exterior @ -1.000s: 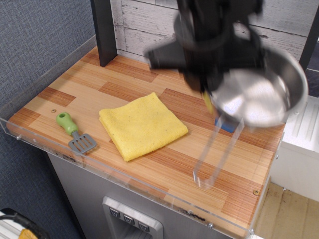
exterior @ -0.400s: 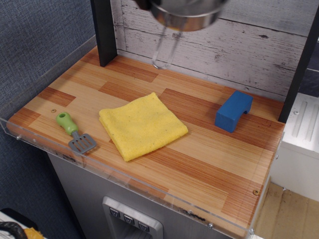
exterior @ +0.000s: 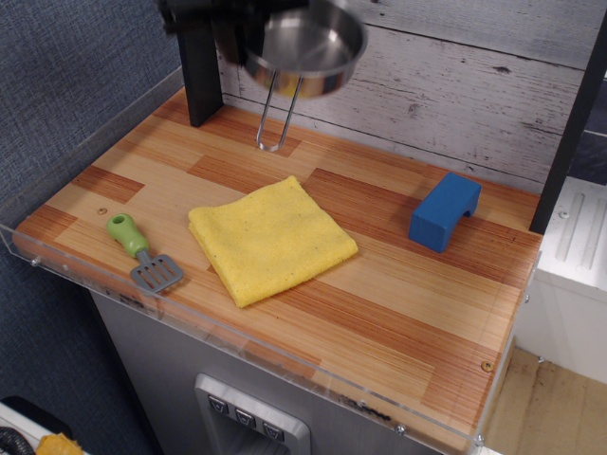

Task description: PICK UP THE VESSEL AND PUT ANOTHER SIDE OF THE TABLE

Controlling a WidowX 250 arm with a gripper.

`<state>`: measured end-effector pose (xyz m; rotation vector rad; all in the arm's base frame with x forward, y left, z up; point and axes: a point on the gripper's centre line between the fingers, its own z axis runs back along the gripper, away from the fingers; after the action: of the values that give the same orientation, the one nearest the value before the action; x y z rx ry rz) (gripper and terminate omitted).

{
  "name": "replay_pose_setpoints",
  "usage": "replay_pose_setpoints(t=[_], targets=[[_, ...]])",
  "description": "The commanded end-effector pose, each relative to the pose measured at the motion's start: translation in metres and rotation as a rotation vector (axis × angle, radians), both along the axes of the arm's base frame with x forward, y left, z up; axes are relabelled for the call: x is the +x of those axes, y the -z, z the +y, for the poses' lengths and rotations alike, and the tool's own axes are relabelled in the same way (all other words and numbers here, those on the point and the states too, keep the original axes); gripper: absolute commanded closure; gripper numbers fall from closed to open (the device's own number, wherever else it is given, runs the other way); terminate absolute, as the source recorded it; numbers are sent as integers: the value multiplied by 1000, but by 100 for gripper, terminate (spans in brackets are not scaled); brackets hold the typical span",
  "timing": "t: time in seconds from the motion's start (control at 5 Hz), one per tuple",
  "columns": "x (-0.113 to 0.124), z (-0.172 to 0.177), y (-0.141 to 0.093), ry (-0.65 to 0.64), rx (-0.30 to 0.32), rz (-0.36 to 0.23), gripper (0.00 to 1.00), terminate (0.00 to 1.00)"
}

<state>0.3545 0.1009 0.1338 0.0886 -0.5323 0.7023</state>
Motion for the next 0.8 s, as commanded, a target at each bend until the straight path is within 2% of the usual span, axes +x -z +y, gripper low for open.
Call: replay_pose_setpoints(t=[0.0,0.2,0.6], targets=[[16,26,40,-42,28,37,100,0],[22,34,66,-51,36,77,100,0],[30,39,96,-63,44,125,100,0]])
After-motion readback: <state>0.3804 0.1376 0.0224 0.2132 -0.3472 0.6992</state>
